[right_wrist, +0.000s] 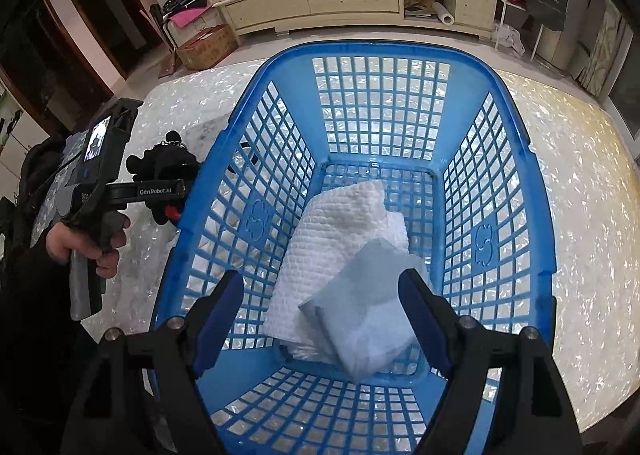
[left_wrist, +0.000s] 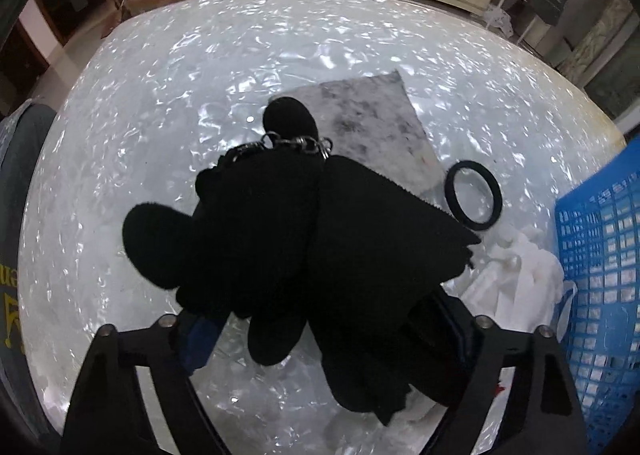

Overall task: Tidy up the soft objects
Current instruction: 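Lower the left gripper onto the black plush toy and close on it, then carry the black plush toy into the blue basket and open the left gripper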

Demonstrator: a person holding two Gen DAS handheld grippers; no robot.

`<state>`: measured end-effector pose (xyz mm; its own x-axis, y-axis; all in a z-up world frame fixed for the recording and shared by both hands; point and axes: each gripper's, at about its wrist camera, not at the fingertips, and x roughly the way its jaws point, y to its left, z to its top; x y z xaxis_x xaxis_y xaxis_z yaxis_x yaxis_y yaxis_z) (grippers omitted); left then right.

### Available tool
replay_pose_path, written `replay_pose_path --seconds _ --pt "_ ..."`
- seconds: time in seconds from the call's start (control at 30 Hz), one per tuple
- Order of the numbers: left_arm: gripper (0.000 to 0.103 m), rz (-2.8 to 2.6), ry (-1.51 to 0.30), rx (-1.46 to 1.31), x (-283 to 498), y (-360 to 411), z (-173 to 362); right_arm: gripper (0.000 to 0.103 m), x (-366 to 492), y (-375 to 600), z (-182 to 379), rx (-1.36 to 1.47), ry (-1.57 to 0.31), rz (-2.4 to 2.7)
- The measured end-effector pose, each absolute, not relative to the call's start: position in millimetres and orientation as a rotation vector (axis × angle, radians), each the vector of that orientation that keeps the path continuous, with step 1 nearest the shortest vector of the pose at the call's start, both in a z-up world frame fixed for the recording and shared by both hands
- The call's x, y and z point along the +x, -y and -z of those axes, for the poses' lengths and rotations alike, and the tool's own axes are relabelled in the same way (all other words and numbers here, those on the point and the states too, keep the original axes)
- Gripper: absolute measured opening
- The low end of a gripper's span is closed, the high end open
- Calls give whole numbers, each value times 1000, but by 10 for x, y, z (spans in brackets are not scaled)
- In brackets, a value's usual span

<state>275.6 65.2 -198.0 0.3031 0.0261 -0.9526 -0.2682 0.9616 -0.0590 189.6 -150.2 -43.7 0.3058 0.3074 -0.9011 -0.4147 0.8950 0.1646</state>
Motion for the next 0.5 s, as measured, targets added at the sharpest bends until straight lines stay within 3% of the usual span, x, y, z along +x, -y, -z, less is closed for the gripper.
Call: replay_pose_path --seconds 0.07,0.1,0.3,0.37,0.5 --pt "78 -196 -1240 -211 2720 -625 1960 78 1889 1504 425 -101 -1166 -475" --pt "57 -192 -1227 -206 2687 -612 1936 78 1890 1506 423 -100 -1166 -471" --pt "56 -158 -1233 -209 2401 -564 1883 79 1810 1544 372 -98 -1159 -459" --pt "56 -143 -1229 -211 2301 -562 1848 86 1764 1584 350 -94 -1154 -444" --pt "56 -111 -1198 -207 2063 -516 1674 88 1720 1640 318 -78 -1143 -417"
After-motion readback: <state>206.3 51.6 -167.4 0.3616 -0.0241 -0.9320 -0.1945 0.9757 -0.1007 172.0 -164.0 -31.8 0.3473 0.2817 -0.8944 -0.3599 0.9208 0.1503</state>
